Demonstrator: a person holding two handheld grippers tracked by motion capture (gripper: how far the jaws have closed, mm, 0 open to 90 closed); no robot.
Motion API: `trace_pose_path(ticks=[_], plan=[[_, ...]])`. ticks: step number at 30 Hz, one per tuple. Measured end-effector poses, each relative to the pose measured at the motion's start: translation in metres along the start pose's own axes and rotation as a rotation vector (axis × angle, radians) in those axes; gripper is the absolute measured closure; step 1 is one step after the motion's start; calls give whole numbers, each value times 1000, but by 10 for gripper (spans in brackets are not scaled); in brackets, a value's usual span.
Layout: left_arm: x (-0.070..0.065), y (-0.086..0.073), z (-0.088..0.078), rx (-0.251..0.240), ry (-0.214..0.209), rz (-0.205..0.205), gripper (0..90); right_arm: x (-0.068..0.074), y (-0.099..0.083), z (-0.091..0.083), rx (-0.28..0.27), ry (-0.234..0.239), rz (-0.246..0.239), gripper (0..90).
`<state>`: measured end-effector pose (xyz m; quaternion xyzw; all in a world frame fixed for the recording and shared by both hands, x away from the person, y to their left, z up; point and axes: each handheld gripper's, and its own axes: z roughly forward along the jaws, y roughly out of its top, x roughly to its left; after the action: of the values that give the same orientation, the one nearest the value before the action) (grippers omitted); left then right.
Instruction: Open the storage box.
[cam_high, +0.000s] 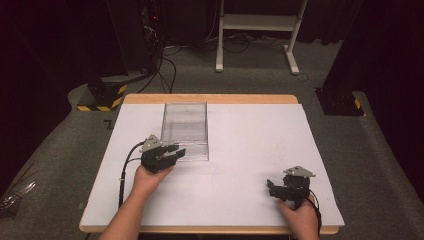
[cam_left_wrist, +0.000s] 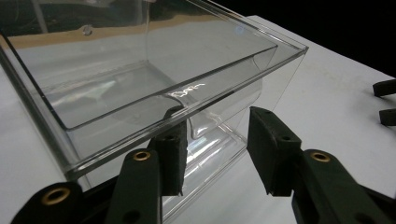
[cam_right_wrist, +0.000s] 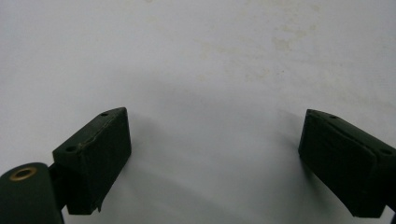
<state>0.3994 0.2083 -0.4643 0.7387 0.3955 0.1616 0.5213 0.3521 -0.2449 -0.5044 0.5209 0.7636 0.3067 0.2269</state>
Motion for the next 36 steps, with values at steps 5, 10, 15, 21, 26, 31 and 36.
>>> trace_pose_path(ticks=[5,10,15,21,26,31,36], plan=[[4,-2,0,-20,-7,-5,644,0,0,0,-1,-1,-2,94],[7,-5,0,-43,-26,-10,705,0,0,0,-1,-2,-3,95],[10,-10,-1,-69,-43,-2,730,0,0,0,-1,-2,-3,96],[10,-13,-3,-82,-48,14,763,0,0,0,-1,-4,-4,96],[12,-14,-5,-88,-50,26,788,0,0,0,-2,-4,-4,97],[13,-16,-7,-93,-55,34,806,1,0,0,-2,-4,-4,97],[14,-17,-8,-99,-65,32,818,0,0,0,-3,-5,-6,97]])
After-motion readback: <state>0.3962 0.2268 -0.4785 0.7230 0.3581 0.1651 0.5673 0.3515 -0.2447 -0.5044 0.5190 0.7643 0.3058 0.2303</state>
